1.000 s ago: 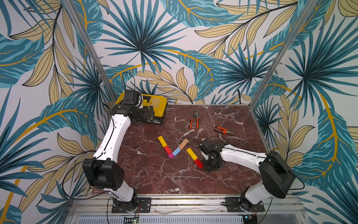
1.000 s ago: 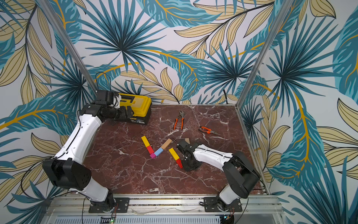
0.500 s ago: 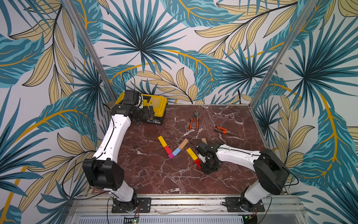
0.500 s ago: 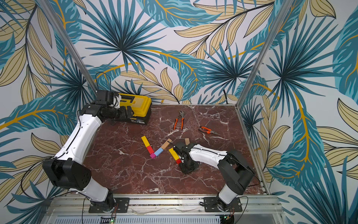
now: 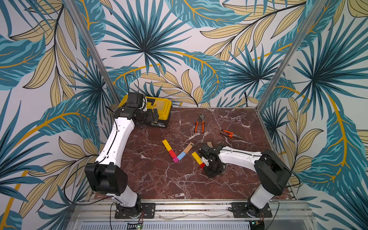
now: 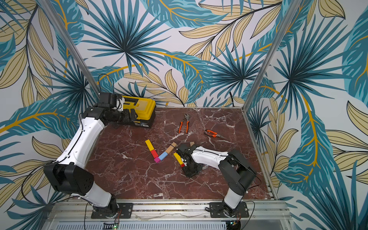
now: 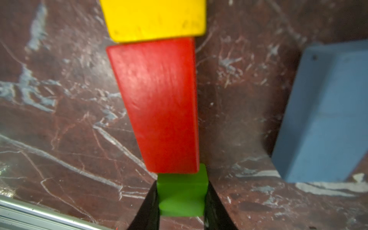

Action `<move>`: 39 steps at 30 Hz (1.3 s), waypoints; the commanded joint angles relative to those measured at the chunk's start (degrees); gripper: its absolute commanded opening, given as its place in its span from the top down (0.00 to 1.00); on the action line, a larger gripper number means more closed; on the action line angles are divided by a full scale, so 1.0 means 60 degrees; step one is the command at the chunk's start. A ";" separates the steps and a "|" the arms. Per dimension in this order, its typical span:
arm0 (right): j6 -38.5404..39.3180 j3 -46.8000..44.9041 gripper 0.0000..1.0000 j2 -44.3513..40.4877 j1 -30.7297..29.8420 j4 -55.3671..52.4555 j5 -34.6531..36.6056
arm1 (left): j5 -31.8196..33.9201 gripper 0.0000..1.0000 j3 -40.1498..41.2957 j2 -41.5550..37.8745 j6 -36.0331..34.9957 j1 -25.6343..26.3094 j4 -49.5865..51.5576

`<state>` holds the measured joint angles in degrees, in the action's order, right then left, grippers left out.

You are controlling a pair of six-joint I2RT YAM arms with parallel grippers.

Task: Assemble the letter v with building blocks
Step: Assemble the building block at the center of the board.

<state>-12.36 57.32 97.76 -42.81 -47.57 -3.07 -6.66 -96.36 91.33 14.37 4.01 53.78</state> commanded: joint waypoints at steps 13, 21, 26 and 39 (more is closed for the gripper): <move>0.0360 0.0192 0.78 0.0644 -0.0044 0.0560 -0.0067 | -0.0019 0.01 0.0136 -0.0294 -0.0118 -0.0097 -0.0116; 0.0441 0.0315 0.77 0.0831 -0.0054 0.0634 -0.0172 | -0.0018 0.01 0.0135 -0.0286 -0.0130 -0.0097 -0.0121; 0.0493 0.0327 0.77 0.0866 -0.0063 0.0590 -0.0282 | -0.0004 0.01 0.0146 -0.0294 -0.0125 -0.0098 -0.0116; 0.0400 0.0326 0.58 0.0890 -0.0163 0.0780 -0.0427 | -0.0004 0.01 0.0144 -0.0309 -0.0125 -0.0096 -0.0124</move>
<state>-10.24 60.03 100.31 -43.13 -46.33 -3.79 -6.66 -96.36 91.29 14.37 4.01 53.80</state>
